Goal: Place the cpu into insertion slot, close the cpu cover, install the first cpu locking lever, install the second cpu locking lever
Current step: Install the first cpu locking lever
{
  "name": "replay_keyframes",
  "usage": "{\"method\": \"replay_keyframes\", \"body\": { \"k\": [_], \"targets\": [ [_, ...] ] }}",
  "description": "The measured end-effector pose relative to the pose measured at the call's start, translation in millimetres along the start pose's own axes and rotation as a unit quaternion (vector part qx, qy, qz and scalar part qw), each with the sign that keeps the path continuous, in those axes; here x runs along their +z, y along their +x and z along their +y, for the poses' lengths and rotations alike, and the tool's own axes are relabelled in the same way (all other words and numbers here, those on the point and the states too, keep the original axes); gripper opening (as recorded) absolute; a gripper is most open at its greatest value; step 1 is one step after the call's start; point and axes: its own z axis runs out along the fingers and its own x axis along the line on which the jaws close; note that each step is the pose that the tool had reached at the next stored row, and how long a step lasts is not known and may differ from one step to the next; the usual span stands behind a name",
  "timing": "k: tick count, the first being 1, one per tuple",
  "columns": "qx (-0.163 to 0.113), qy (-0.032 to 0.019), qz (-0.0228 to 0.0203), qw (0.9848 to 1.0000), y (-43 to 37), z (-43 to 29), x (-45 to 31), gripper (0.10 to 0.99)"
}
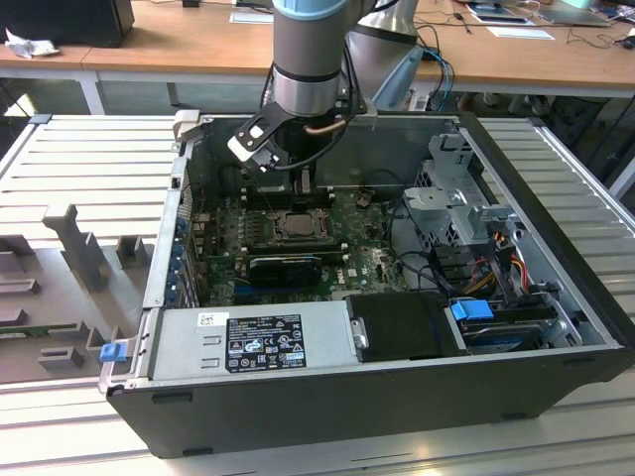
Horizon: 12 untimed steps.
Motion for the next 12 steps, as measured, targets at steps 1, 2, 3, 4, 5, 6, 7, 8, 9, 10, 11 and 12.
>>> {"method": "replay_keyframes", "body": {
  "k": [1, 2, 3, 4, 5, 6, 7, 8, 9, 10, 11, 12],
  "targets": [
    [0.0, 0.0, 0.0, 1.0, 0.0, -0.1, 0.0, 0.106],
    [0.0, 0.0, 0.0, 1.0, 0.0, -0.1, -0.1, 0.106],
    [0.0, 0.0, 0.0, 1.0, 0.0, -0.2, -0.7, 0.106],
    [0.0, 0.0, -0.0001, 1.0, 0.0, -0.2, -1.6, 0.106],
    [0.0, 0.0, -0.0002, 1.0, 0.1, -0.2, -3.7, 0.106],
    [0.0, 0.0, -0.0005, 1.0, 0.3, -0.1, -6.1, 0.106],
    [0.0, 0.0, -0.0006, 1.0, 0.4, -0.1, -8.5, 0.106],
    [0.0, 0.0, -0.0006, 1.0, 0.5, -0.1, -10.7, 0.106],
    [0.0, 0.0, -0.0006, 1.0, 0.6, -0.1, -12.7, 0.106],
    [0.0, 0.0, -0.0006, 1.0, 0.7, -0.1, -15.8, 0.106],
    [0.0, 0.0, -0.0006, 1.0, 0.8, -0.1, -17.8, 0.106],
    [0.0, 0.0, -0.0008, 1.0, 0.9, -0.1, -21.3, 0.106]
  ]
}}
